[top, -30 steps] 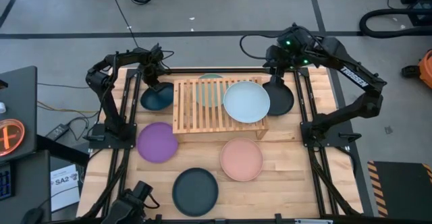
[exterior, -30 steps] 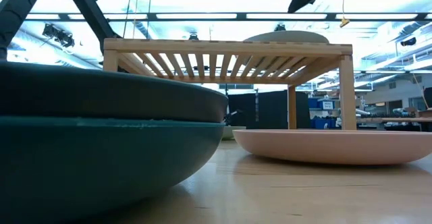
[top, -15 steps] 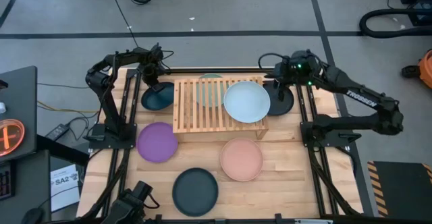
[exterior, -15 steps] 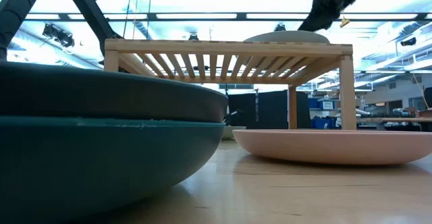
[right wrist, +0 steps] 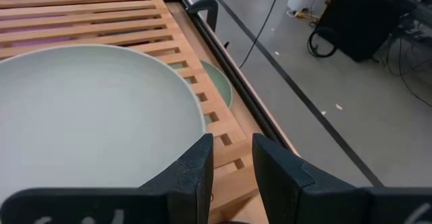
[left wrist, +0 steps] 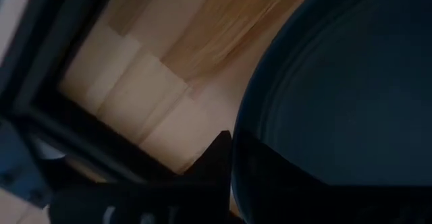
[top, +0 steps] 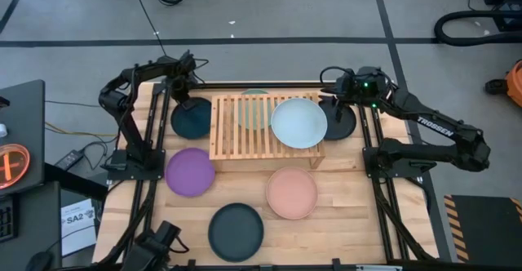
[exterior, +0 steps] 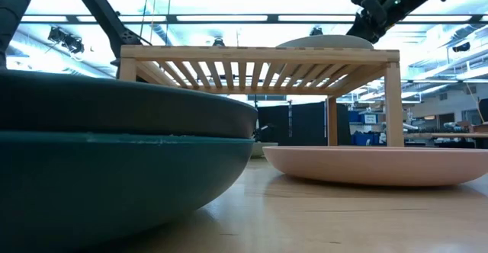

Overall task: Place and stack plates onto a shelf
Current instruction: Put the top left black plate on the shelf

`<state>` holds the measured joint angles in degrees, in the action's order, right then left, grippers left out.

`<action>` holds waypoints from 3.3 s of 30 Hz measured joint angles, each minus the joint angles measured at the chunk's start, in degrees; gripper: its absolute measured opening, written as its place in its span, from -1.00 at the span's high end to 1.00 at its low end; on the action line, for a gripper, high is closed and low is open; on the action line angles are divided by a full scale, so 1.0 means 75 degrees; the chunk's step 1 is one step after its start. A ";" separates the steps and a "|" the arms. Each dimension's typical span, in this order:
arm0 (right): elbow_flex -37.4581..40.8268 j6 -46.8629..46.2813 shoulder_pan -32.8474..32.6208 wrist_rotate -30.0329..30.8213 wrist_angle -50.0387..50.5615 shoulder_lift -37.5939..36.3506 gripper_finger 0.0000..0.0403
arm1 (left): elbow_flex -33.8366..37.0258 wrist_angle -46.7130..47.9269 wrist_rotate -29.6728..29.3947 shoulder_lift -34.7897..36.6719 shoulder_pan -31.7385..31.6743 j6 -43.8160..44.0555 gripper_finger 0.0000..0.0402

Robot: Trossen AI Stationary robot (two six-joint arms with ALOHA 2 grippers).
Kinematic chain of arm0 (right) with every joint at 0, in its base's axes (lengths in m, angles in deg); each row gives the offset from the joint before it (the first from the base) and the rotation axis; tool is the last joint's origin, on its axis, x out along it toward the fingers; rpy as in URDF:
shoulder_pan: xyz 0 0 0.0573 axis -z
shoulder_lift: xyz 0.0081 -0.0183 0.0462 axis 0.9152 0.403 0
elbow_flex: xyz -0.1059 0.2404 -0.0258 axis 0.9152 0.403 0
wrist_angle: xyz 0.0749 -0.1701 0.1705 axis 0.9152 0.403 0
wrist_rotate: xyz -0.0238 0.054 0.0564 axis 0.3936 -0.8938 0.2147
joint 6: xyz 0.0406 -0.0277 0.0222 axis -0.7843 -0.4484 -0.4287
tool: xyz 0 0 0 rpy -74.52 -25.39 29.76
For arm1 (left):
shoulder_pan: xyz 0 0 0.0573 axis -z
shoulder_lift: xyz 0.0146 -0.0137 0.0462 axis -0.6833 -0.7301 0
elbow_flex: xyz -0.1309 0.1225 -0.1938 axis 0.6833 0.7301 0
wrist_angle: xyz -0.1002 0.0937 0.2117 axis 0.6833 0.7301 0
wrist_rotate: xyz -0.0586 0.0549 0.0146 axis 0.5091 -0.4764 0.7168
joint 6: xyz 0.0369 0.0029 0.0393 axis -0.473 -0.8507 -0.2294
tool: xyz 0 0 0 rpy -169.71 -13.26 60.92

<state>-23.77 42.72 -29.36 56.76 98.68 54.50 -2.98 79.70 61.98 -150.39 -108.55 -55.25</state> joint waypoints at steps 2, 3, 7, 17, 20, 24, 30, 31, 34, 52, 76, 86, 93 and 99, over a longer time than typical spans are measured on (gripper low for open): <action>0.0000 0.0000 0.0012 0.0003 0.0002 0.0000 0.46 | 0.0000 0.0021 -0.0028 0.0118 0.0000 0.0005 0.93; 0.0000 0.0000 0.0011 0.0003 0.0002 0.0000 0.46 | 0.0000 0.0040 -0.0036 0.0170 0.0000 0.0036 0.94; 0.0000 -0.0003 0.0011 0.0003 0.0005 0.0000 0.46 | -0.0049 0.0100 -0.0168 0.0361 0.0000 0.0234 0.94; 0.0000 -0.0061 0.0011 0.0003 0.0008 0.0000 0.46 | -0.1111 0.1006 -0.0373 0.0374 0.0015 0.0887 0.94; 0.0000 -0.0061 0.0011 0.0003 0.0011 0.0000 0.46 | -0.1545 0.1311 -0.0610 0.0374 0.0016 0.1177 0.94; 0.0000 -0.0064 0.0013 0.0001 0.0011 0.0000 0.46 | -0.2221 0.1834 -0.1602 0.0374 0.0015 0.1437 0.94; 0.0000 -0.0064 0.0011 0.0003 0.0011 0.0000 0.46 | -0.3350 0.2343 -0.1892 0.0379 0.0029 0.1791 0.94; 0.0000 -0.0064 0.0011 0.0002 0.0015 0.0000 0.46 | -0.3553 0.2371 -0.1910 0.0379 0.0041 0.1810 0.94; 0.0000 -0.0064 0.0014 0.0003 0.0016 0.0000 0.46 | -0.4209 0.2570 -0.1986 0.0379 0.0067 0.1815 0.94; 0.0000 -0.0064 0.0014 0.0001 0.0017 0.0000 0.46 | -0.8328 0.3203 -0.0776 0.0391 0.0868 0.1850 0.94; -0.0003 -0.0064 0.0011 0.0003 0.0046 0.0000 0.46 | -0.8536 0.4665 0.1351 0.0362 0.3176 0.2206 0.94; -0.0003 -0.0064 0.0011 0.0003 0.0049 0.0000 0.46 | -0.8536 0.4925 0.1558 0.0362 0.4340 0.2582 0.94; -0.0003 -0.0061 0.0014 0.0001 0.0054 0.0000 0.46 | -0.8530 0.4924 0.1569 0.0089 0.4906 0.2584 0.94; -0.0003 -0.0064 0.0014 0.0000 0.0061 0.0000 0.46 | -0.8530 0.4923 0.1560 -0.0360 0.5045 0.2580 0.94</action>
<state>-23.79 42.24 -29.26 56.76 99.13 54.50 -66.95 116.62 73.68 -153.09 -70.72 -35.91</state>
